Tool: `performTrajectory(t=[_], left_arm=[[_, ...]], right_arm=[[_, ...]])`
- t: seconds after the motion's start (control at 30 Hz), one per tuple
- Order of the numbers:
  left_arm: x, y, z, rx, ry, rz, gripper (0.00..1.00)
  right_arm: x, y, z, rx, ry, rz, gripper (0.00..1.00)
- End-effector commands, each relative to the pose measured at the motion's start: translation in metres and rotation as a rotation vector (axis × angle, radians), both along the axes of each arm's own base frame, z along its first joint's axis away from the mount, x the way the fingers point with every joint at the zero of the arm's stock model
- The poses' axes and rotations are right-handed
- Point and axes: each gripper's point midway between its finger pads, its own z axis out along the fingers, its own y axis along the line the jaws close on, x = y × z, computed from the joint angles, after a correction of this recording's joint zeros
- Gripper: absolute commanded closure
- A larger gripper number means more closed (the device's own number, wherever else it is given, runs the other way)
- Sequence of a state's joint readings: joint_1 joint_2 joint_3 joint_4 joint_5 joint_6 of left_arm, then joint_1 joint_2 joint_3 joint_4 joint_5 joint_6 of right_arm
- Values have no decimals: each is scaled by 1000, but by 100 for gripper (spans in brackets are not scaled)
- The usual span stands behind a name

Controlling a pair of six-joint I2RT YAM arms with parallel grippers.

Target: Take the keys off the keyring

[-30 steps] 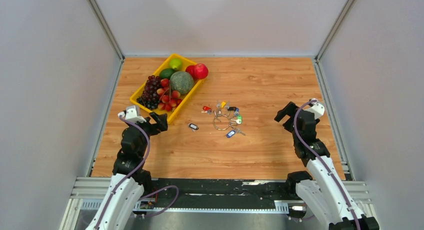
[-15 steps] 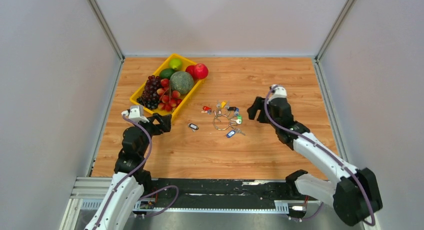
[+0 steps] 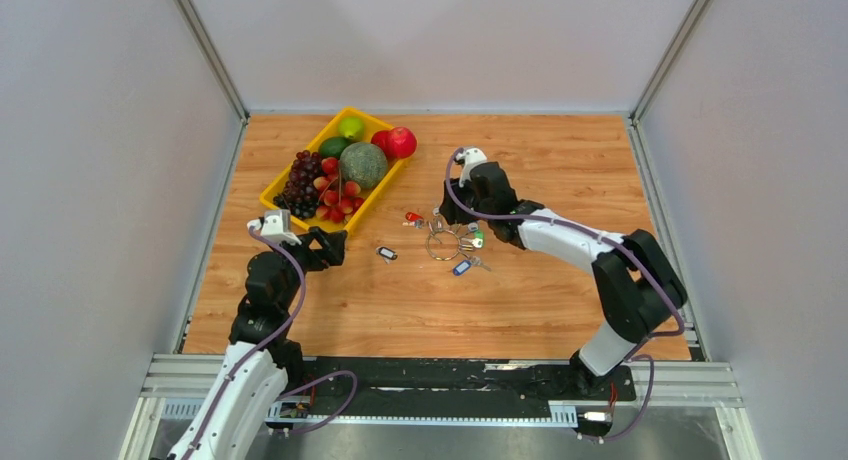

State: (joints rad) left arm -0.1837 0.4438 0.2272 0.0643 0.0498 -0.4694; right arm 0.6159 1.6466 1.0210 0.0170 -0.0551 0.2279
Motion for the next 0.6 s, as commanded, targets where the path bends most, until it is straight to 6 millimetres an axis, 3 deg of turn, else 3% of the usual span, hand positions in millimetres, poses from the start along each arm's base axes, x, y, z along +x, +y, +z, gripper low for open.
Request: performTrajectory(t=[0.0,0.17,0.57], left_arm=[[3,-6,13,-5,-50,-30,0],[5,-7,9,-7,-40,-35,0],[8,-14,6,-20,-21,-66,0]], right_arm=[[10,32,4,-27,-54,96,58],[15,50,-14,-84,-47,130,60],[14,55,-61,-193,41,135,65]])
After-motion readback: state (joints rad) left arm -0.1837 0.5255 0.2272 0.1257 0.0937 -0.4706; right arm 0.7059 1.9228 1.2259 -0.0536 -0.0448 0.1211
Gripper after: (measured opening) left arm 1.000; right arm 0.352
